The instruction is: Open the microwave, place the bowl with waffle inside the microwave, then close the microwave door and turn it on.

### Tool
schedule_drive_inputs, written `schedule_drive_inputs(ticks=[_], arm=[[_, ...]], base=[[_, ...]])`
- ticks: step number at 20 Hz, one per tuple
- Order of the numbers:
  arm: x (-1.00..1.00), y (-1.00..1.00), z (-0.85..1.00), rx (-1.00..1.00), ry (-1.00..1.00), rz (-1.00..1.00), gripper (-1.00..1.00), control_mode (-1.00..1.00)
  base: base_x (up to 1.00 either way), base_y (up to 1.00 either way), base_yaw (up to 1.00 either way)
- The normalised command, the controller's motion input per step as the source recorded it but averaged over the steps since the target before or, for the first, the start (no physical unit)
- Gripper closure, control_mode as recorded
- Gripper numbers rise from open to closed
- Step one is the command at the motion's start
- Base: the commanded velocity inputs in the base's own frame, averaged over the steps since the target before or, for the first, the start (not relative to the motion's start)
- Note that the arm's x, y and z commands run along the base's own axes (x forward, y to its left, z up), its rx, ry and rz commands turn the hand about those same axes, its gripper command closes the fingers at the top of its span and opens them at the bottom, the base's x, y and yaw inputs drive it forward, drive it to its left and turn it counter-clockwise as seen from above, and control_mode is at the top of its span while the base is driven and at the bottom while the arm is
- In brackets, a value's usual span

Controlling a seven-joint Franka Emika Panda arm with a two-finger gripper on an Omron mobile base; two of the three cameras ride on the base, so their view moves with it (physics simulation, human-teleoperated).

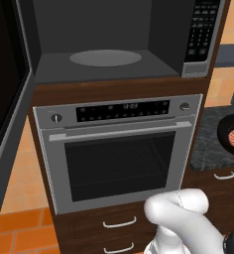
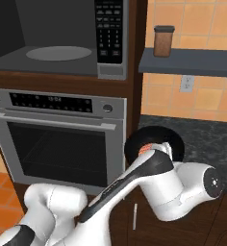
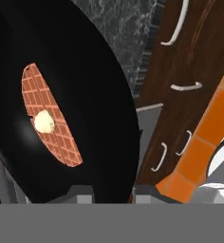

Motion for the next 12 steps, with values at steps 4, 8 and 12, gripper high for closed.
schedule_drive_inputs(ticks=[4, 8, 12], arm=[[-0.82, 0.49, 0.58, 0.01, -0.14, 0.08, 1.0, -1.0], [-0.52, 0.93, 0.54, 0.0, -0.13, 0.07, 1.0, -1.0], [-0.48, 0.94, 0.59, 0.01, -0.19, 0.06, 1.0, -1.0]], base=[[0.0, 0.0, 0.0], [0.0, 0.0, 0.0], [0.0, 0.0, 0.0]])
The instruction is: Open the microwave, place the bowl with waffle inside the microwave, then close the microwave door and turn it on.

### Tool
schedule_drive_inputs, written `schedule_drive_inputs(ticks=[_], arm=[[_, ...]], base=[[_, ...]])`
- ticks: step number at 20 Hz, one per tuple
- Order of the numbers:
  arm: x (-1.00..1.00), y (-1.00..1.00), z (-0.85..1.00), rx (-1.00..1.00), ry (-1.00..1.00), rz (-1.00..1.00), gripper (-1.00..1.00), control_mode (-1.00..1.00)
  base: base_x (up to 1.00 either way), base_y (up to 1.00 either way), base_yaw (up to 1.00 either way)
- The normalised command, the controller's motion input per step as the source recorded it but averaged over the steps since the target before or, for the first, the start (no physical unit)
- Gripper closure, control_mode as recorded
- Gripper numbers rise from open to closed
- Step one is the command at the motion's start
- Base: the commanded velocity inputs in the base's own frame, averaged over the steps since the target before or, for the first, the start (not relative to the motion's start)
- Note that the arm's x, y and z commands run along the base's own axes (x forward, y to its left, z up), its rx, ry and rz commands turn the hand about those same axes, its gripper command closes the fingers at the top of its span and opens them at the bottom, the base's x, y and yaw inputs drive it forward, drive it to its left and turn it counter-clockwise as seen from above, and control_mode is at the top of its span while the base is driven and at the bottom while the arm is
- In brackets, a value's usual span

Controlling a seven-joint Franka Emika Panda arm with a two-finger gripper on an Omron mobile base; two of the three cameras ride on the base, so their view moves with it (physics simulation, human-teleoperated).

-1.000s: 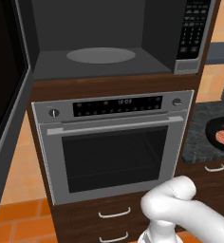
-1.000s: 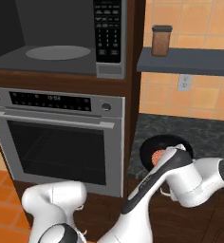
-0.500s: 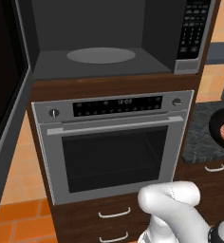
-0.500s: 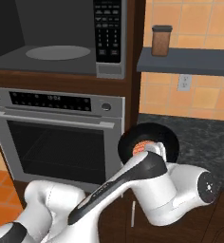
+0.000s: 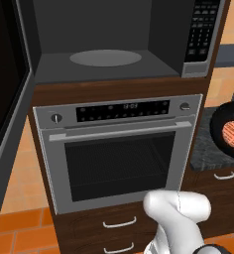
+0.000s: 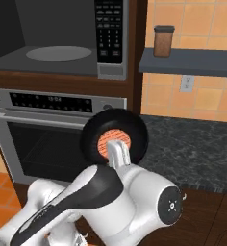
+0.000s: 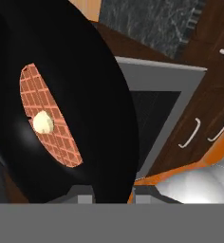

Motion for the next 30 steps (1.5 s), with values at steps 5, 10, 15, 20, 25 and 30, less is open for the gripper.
schedule_drive_inputs(ticks=[5, 10, 15, 20, 25, 30], arm=[[-0.41, 0.84, 0.6, 0.04, -0.14, 0.04, 1.0, -1.0], [-0.01, 0.96, 0.53, 0.0, -0.02, 0.0, 1.0, -1.0], [0.23, 0.81, 0.43, -0.03, 0.01, 0.0, 1.0, -1.0], [0.2, 0.16, 0.43, 0.11, 0.08, 0.05, 1.0, -1.0], [0.09, 0.44, 0.59, 0.12, 0.05, 0.1, 1.0, -1.0], [0.1, 0.46, 0.4, 0.01, 0.07, 0.02, 1.0, -1.0]], base=[[0.0, 0.0, 0.0], [0.0, 0.0, 0.0], [0.0, 0.0, 0.0], [0.0, 0.0, 0.0], [0.0, 0.0, 0.0], [0.0, 0.0, 0.0]])
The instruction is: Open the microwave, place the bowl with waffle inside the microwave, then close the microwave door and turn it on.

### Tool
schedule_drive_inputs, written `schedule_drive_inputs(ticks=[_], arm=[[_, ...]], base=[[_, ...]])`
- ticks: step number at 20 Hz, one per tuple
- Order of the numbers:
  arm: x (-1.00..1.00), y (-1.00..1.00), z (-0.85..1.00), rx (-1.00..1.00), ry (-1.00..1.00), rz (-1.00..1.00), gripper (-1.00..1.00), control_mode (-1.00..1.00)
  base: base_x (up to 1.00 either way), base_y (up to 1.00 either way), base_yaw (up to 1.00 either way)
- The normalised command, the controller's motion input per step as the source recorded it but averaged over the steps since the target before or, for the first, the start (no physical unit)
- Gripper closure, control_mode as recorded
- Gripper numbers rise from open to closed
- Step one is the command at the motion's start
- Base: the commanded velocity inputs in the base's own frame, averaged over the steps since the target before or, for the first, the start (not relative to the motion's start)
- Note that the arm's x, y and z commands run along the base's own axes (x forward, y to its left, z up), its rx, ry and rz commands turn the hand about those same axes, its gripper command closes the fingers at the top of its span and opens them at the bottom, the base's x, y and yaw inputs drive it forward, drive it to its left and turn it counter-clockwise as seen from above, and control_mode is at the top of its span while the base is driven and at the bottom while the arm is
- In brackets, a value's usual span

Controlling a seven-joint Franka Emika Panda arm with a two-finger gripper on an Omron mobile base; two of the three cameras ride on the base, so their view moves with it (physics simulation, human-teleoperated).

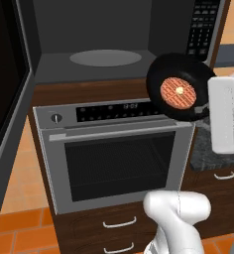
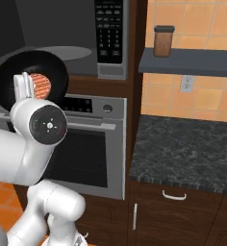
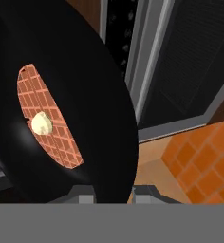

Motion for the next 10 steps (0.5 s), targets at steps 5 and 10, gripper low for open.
schedule_drive_inputs(ticks=[5, 10], arm=[[0.19, 0.44, 0.44, -0.02, -0.01, 0.0, 1.0, -1.0], [0.41, 0.37, 0.38, -0.03, -0.02, 0.0, 1.0, -1.0]], base=[[0.0, 0.0, 0.0], [0.0, 0.0, 0.0]])
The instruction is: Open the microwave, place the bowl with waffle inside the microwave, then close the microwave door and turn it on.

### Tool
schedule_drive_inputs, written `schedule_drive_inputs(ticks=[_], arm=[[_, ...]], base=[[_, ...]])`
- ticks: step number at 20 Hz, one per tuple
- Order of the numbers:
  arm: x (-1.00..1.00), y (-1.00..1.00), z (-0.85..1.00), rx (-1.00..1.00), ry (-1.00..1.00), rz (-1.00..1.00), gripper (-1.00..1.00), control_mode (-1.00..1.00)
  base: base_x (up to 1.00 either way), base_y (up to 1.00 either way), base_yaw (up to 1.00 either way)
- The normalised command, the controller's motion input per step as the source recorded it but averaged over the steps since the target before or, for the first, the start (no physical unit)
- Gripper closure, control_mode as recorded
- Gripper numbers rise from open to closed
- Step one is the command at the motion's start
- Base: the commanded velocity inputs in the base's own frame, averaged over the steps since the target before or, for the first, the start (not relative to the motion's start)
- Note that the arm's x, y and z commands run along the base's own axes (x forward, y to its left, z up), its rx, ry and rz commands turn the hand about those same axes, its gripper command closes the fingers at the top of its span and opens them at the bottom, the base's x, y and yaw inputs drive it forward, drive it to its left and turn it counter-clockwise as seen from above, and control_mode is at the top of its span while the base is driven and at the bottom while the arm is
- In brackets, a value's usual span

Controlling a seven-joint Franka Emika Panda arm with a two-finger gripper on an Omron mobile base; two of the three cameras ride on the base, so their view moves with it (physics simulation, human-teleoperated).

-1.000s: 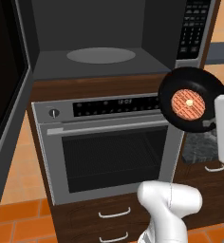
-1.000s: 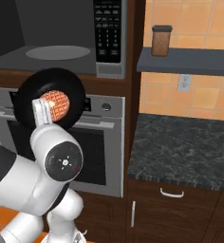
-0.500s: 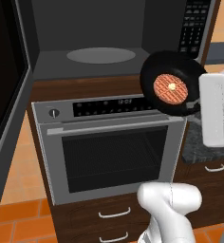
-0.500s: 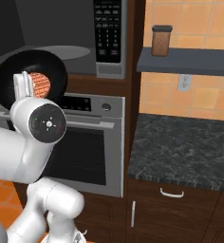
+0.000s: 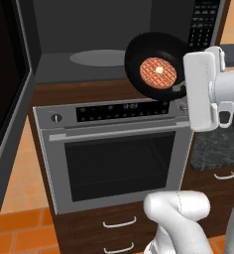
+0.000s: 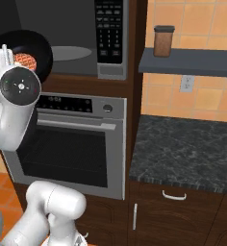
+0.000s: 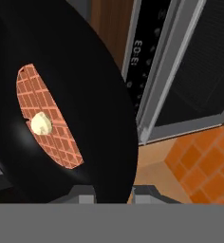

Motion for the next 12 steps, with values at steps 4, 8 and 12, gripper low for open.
schedule_drive_inputs(ticks=[4, 8, 12], arm=[[0.53, 0.08, 0.24, -0.05, 0.0, 0.0, 1.0, -1.0], [0.58, 0.0, 0.1, -0.03, 0.02, 0.0, 1.0, -1.0], [0.5, 0.13, 0.0, -0.06, -0.01, 0.0, 1.0, -1.0]], base=[[0.0, 0.0, 0.0], [0.0, 0.0, 0.0], [0.0, 0.0, 0.0]])
